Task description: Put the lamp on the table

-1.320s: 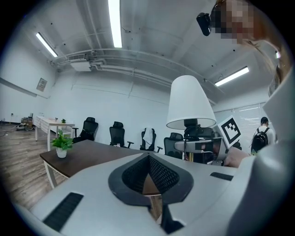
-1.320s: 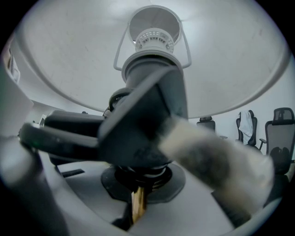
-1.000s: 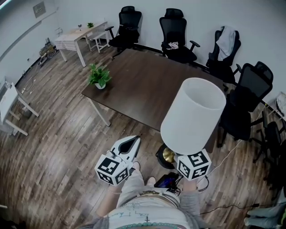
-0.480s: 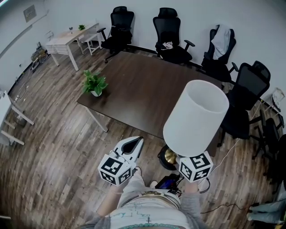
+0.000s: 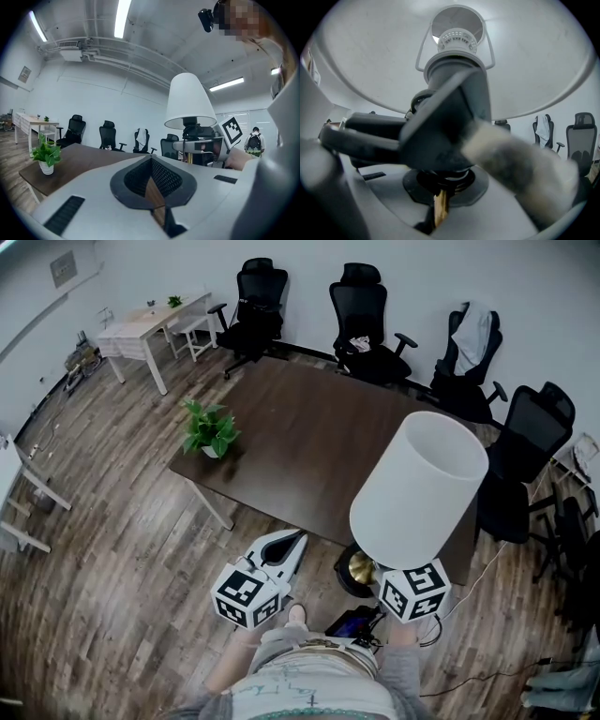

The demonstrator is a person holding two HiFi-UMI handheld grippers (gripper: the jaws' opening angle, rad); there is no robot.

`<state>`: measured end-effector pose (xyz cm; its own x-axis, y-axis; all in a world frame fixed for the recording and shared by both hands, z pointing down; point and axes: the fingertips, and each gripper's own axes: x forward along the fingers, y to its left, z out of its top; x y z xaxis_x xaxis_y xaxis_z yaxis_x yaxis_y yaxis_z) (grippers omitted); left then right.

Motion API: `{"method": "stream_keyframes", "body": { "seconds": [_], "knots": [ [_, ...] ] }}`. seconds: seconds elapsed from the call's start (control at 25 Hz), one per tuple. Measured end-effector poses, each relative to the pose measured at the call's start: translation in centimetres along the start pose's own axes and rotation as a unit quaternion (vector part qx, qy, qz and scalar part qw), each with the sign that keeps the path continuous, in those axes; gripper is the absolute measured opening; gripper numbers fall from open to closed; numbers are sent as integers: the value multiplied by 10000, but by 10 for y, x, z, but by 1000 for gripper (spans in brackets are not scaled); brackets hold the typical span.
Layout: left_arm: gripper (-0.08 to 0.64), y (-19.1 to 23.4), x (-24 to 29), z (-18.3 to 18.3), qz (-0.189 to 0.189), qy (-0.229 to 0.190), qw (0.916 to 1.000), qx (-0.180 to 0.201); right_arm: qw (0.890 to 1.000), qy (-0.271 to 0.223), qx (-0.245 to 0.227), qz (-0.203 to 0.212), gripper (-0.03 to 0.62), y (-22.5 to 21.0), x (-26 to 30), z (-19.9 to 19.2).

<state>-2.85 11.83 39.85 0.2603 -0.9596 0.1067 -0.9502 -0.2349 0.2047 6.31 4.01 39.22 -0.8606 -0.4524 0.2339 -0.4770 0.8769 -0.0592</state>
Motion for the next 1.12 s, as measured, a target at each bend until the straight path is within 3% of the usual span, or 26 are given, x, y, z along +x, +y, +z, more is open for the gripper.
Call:
{"method": "stream_keyframes", "body": {
  "seconds": [0.44,1.12],
  "knots": [
    [12,47,-2,-3,-183,99,9997,-95,9999,-34,76,-123,17,13,44,2],
    [12,82,29,6,-143,206,9996,-137,9999,28,84,-60,17,-17,90,18]
  ]
}}
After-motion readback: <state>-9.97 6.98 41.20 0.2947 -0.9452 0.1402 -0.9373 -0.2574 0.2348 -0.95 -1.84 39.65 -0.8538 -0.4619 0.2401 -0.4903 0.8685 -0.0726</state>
